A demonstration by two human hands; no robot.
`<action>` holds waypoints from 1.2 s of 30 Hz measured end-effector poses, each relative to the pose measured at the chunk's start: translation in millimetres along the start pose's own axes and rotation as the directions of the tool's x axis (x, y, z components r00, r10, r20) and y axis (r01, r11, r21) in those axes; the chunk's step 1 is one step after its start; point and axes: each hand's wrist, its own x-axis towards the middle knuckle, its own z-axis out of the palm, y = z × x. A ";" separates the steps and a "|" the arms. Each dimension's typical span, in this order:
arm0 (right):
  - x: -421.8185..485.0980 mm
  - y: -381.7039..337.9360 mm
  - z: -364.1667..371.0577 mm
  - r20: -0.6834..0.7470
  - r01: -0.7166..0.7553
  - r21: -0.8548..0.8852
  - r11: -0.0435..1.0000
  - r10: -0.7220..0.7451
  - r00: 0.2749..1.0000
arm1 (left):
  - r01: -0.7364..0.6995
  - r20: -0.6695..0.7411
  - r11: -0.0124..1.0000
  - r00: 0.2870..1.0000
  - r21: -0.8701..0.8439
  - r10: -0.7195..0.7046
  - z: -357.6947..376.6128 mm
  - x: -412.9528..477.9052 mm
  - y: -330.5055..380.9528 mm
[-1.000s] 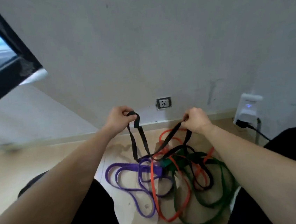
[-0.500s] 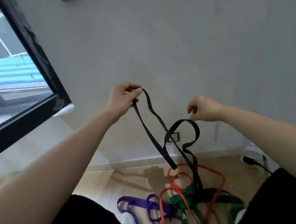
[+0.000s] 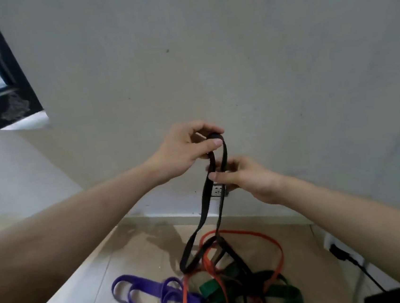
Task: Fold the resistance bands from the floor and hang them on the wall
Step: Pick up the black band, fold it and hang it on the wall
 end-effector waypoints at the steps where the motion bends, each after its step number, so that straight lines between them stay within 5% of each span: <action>1: 0.9 7.5 1.0 0.033 -0.036 0.006 0.999 0.036 0.999 | 0.012 0.012 1.000 1.000 -0.022 -0.012 -2.0 -0.7 -4.4; 15: 16.7 13.2 7.3 0.101 0.011 -0.160 0.987 0.005 0.995 | 0.109 -0.144 0.986 0.981 -0.122 -0.127 -49.4 -22.5 -23.5; 22: 9.8 -2.5 -5.8 0.011 0.142 -0.458 0.877 -0.154 0.988 | 0.085 -0.159 0.991 0.982 -0.108 -0.102 -52.2 -31.8 -23.1; 28: 10.9 -8.8 -19.2 0.041 0.116 -0.628 0.769 -0.116 0.992 | 0.013 -0.197 0.994 0.980 -0.105 -0.034 -53.4 -27.4 -15.5; 36: 9.7 -5.6 -28.8 0.038 0.088 -0.566 0.819 -0.081 0.996 | 0.002 -0.219 0.990 0.975 -0.140 -0.032 -57.2 -23.3 -12.6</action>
